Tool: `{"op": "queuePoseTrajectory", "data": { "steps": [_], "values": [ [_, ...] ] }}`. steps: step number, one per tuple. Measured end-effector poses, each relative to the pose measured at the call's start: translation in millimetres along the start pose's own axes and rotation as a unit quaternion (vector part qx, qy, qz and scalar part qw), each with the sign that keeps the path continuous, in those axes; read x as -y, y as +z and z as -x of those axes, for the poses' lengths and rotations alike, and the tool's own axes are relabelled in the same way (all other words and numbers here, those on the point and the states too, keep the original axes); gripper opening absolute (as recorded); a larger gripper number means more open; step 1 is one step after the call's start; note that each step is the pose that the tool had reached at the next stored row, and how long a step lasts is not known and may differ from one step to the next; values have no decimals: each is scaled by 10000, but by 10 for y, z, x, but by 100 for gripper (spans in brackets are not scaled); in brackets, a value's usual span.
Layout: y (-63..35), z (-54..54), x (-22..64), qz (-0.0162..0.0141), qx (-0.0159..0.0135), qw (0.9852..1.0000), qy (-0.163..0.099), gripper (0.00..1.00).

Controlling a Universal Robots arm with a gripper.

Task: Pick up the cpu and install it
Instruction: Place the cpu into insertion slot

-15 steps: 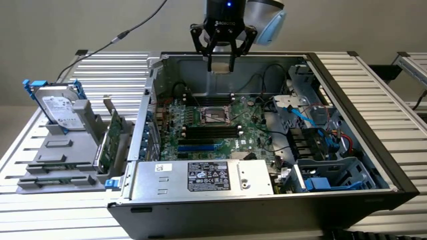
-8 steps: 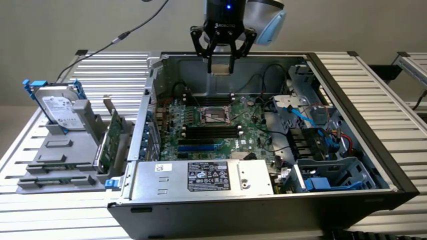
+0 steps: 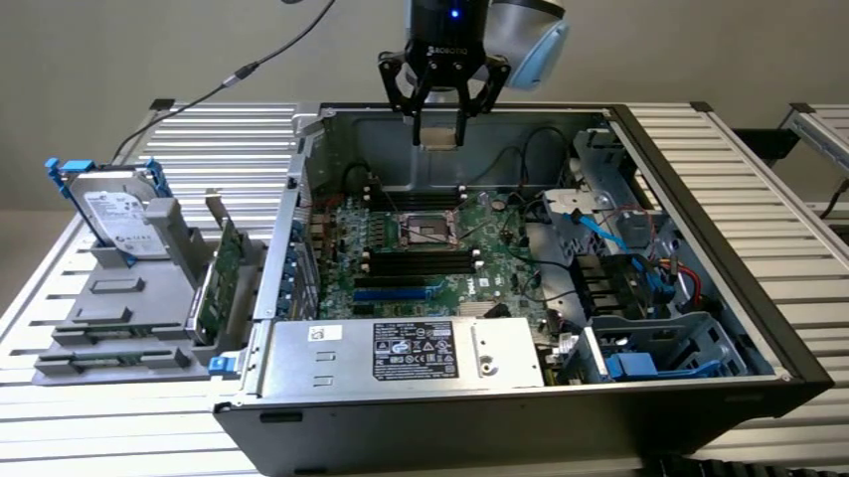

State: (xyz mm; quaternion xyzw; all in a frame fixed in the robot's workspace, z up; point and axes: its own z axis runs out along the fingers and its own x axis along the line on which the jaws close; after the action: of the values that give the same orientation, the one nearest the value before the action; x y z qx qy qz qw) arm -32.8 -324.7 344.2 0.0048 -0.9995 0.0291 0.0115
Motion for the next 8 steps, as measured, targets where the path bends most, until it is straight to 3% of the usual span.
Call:
{"op": "queuePoseTrajectory", "data": {
  "steps": [4,8],
  "values": [
    [1,-17,0,1,7,10000,3,55],
    [7,-19,-1,7,-9,9996,296,55]
  ]
}}
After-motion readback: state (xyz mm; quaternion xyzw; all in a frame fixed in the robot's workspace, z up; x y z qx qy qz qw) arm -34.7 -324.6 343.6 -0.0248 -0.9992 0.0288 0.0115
